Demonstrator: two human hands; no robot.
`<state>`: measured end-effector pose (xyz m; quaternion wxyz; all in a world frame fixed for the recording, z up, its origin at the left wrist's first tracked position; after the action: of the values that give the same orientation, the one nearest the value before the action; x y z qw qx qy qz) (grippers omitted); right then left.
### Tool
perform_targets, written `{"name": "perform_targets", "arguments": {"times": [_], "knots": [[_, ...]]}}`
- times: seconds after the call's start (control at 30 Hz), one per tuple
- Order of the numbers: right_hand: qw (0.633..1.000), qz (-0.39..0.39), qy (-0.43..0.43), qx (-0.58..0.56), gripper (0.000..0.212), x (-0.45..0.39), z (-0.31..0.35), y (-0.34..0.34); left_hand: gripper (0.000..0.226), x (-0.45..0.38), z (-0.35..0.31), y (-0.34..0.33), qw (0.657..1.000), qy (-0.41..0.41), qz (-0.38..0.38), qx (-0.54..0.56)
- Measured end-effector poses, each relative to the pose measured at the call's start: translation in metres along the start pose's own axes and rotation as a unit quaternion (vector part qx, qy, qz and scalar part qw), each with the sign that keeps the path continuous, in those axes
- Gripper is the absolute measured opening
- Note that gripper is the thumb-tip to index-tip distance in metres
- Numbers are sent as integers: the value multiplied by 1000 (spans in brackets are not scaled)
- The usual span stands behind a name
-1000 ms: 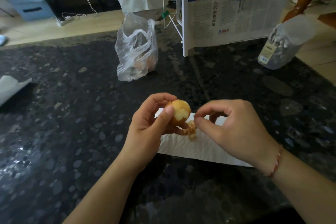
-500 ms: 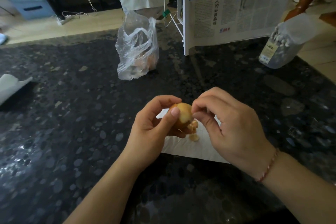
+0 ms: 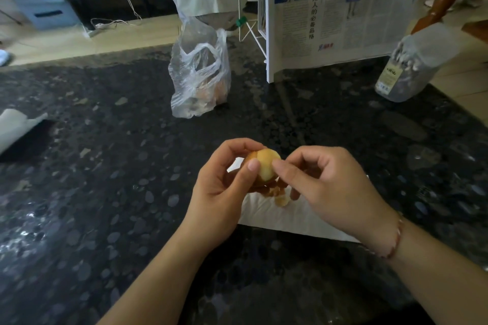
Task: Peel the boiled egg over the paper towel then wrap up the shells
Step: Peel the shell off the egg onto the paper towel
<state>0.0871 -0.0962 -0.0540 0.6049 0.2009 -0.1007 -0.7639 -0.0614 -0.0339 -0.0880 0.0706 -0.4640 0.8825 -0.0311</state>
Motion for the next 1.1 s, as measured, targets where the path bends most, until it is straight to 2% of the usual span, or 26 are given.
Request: {"name": "perform_targets", "arguments": {"times": [0.27, 0.33, 0.57, 0.83, 1.0, 1.1], "knots": [[994, -17, 12, 109, 17, 3, -3, 3, 25, 2, -3, -3, 1000, -19, 16, -12], [996, -14, 15, 89, 18, 3, -1, 2, 25, 1, -4, -3, 1000, -20, 11, -7], [999, -10, 19, 31, 21, 3, -1, 3, 48, -1, -4, -1, 999, -30, 18, -38], [999, 3, 21, 36, 19, 3, -2, 1, 51, -1, -5, 3, 999, -27, 6, -45], [999, -7, -2, 36, 19, 4, -4, 0, 49, 1, -5, 6, 989, -44, -18, -140], [998, -18, 13, 51, 20, 3, -2, 1, 50, 1, -3, 6, 991, -39, -18, -123]]}}
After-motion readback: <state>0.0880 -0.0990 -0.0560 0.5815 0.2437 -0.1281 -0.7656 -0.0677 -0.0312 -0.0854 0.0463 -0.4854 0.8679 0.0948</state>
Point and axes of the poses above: each hand's wrist, its own x-axis away from the middle knuckle, its own y-axis out of the back of the hand, z = x × y, the point moved 3 cm from there along -x, towards the middle knuckle, and after that the axes turned 7 degrees about y, right-handed, at the moved point
